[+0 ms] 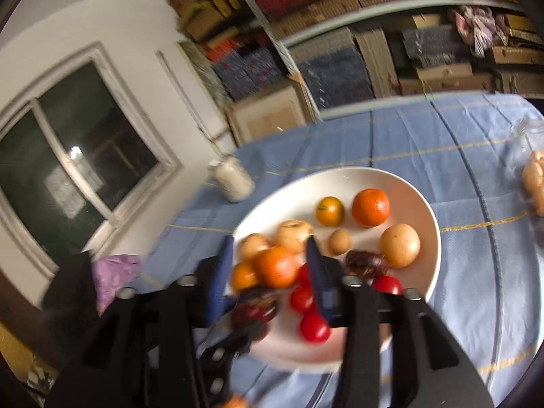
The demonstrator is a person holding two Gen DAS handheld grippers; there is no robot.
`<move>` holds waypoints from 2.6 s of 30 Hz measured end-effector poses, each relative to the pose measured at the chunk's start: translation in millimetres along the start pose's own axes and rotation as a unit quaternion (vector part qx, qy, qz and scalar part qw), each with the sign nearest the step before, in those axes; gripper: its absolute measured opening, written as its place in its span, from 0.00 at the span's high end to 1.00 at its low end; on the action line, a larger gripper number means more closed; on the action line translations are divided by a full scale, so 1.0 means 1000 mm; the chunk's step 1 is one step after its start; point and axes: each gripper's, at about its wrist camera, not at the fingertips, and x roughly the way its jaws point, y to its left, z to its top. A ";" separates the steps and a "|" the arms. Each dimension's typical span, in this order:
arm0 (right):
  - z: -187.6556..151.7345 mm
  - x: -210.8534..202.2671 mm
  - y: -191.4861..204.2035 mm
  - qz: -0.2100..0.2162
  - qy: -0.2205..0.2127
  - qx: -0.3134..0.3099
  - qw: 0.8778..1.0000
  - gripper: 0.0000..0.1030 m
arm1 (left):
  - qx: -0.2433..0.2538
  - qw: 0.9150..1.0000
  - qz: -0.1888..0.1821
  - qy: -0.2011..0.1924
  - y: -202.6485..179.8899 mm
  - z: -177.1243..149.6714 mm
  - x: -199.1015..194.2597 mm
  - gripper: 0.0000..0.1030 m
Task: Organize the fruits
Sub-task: 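Carry the dark red apple and tomato onto the white plate while both tools open, then grasp the striped orange apple with the left tool, then hold the striped apple in the left tool while the right tool grasps a red apple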
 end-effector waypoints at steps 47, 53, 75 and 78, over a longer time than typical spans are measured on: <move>-0.122 -0.097 -0.027 -0.019 0.017 0.074 0.997 0.08 | 0.024 0.999 -0.022 0.015 -0.019 -0.085 -0.026 0.33; -0.123 -0.095 -0.026 -0.019 0.020 0.071 0.997 0.08 | 0.017 0.999 -0.033 0.029 -0.016 -0.085 -0.021 0.55; -0.140 -0.073 0.027 -0.004 0.077 -0.054 0.996 0.08 | -0.041 0.998 0.041 -0.009 0.037 -0.080 -0.041 0.63; -0.145 -0.070 0.034 0.003 0.090 -0.068 0.994 0.08 | -0.045 0.997 0.061 -0.015 0.039 -0.079 -0.044 0.63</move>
